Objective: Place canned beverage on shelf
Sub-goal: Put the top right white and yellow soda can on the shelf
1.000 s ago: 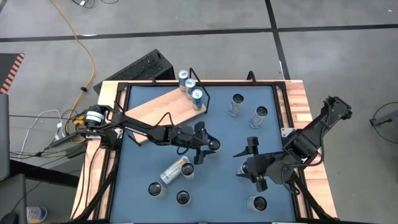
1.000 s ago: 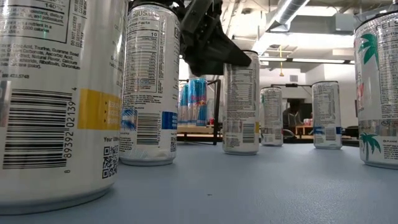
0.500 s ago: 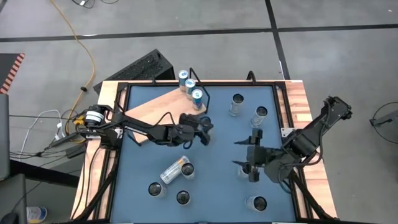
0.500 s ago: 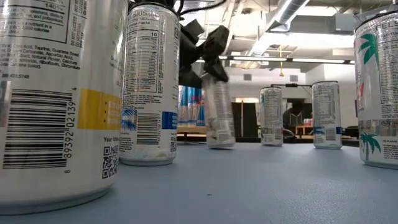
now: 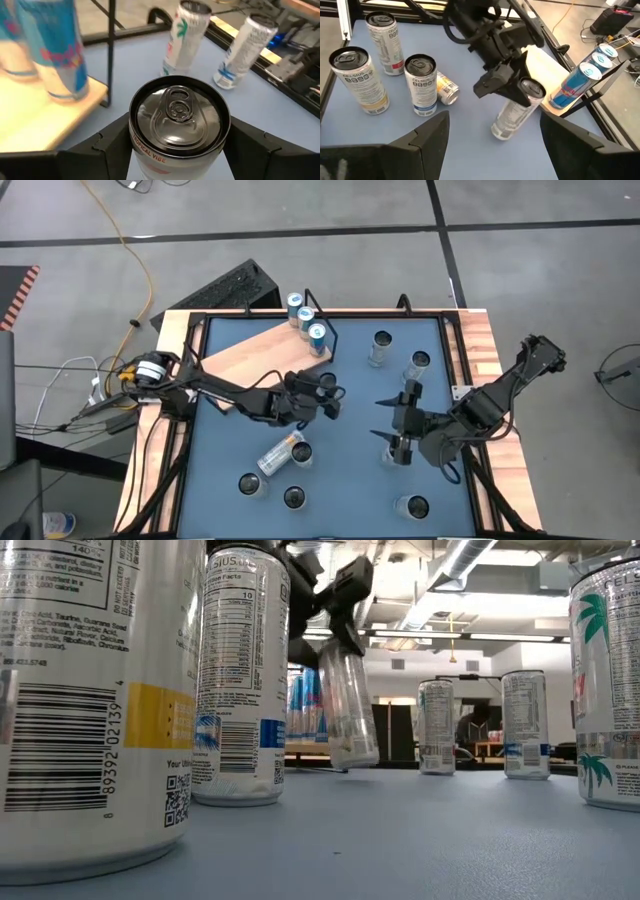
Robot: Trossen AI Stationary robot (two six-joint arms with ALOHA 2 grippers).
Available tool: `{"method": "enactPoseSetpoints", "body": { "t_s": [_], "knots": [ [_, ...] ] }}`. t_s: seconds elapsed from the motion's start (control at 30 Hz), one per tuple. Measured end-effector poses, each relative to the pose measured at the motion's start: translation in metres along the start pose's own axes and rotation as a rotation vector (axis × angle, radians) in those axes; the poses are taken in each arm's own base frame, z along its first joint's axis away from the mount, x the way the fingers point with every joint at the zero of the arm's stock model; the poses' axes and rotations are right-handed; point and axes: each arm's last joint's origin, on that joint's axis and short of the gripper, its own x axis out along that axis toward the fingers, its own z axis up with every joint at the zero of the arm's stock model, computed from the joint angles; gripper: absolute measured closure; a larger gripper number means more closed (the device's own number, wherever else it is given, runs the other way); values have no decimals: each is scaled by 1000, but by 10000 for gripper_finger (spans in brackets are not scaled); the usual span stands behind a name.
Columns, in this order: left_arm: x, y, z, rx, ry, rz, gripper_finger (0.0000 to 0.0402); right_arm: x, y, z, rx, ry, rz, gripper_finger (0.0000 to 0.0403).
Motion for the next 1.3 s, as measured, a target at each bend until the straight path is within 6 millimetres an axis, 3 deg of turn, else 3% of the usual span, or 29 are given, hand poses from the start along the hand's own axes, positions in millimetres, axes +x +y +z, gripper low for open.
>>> {"method": "enactPoseSetpoints", "body": {
  "t_s": [0.2,0.3,0.4,0.57,0.73,1.1,1.3],
  "knots": [
    [-18,-19,20,35,-8,98,162,0,0,0,-3,2,2,107],
    [-32,-18,28,36,-19,194,162,0,0,-2,-15,13,-2,107],
    [-47,-8,40,-4,-77,302,162,0,-1,-3,-23,21,-6,107],
    [-56,31,54,-76,-171,479,162,0,-2,-4,-42,33,-11,107],
    [-46,63,64,-173,-219,623,162,0,-2,-4,-46,34,-12,107],
    [-6,87,84,-142,-249,741,162,0,-2,-4,-45,34,-12,107],
    [10,111,78,-210,-239,815,162,0,-2,-4,-43,31,-11,107]
  ]
}}
